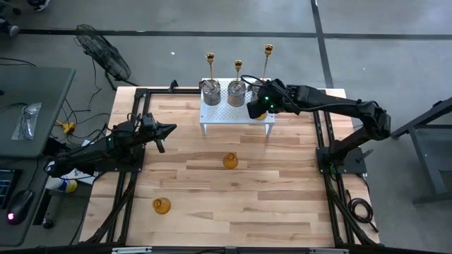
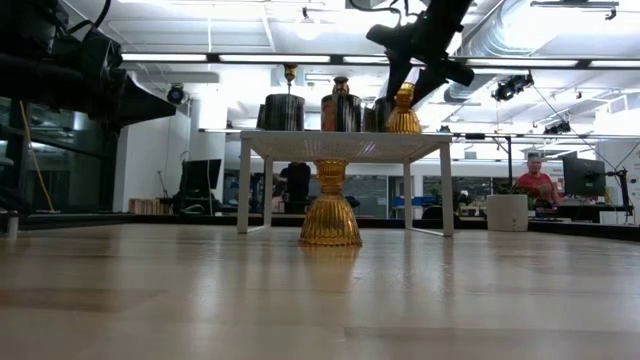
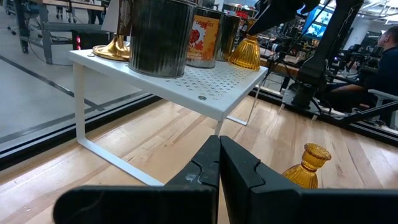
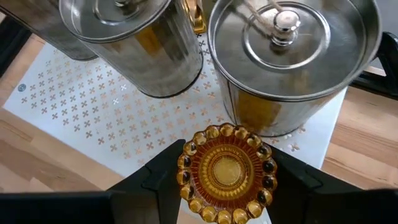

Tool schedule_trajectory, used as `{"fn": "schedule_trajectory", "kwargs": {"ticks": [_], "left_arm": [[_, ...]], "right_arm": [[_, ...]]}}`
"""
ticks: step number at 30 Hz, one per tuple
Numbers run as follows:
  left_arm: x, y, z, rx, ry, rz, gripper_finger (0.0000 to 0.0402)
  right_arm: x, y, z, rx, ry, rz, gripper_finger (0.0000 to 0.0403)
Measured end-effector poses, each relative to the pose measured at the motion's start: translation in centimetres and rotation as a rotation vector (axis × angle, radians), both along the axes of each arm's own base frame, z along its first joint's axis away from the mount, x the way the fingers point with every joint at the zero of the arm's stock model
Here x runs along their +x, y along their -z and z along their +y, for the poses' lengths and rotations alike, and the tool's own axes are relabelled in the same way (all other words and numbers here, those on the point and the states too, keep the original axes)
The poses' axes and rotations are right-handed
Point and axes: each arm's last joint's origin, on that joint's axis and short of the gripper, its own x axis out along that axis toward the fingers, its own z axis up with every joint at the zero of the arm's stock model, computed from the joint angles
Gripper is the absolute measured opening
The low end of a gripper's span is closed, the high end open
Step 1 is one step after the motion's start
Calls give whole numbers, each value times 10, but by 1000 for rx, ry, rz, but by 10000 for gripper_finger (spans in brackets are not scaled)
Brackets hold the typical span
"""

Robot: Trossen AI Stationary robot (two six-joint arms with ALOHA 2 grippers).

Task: Pick & Place candle stick holders
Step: Put the bottom right brown glass candle holder on the shelf, then put the top brown glass candle holder on the shelf

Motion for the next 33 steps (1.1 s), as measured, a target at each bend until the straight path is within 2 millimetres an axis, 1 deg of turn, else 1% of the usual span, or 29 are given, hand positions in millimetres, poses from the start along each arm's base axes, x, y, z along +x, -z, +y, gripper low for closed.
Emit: {"fn": "schedule_trajectory", "kwargs": {"ticks": [15, 33], "left_arm": [[0, 0, 0, 0, 0, 0, 0], [0, 0, 0, 0, 0, 0, 0]], "right_arm": [[-2, -2, -2, -43, 37, 8, 247], [-19, -25, 6, -64, 30, -85, 252]]}}
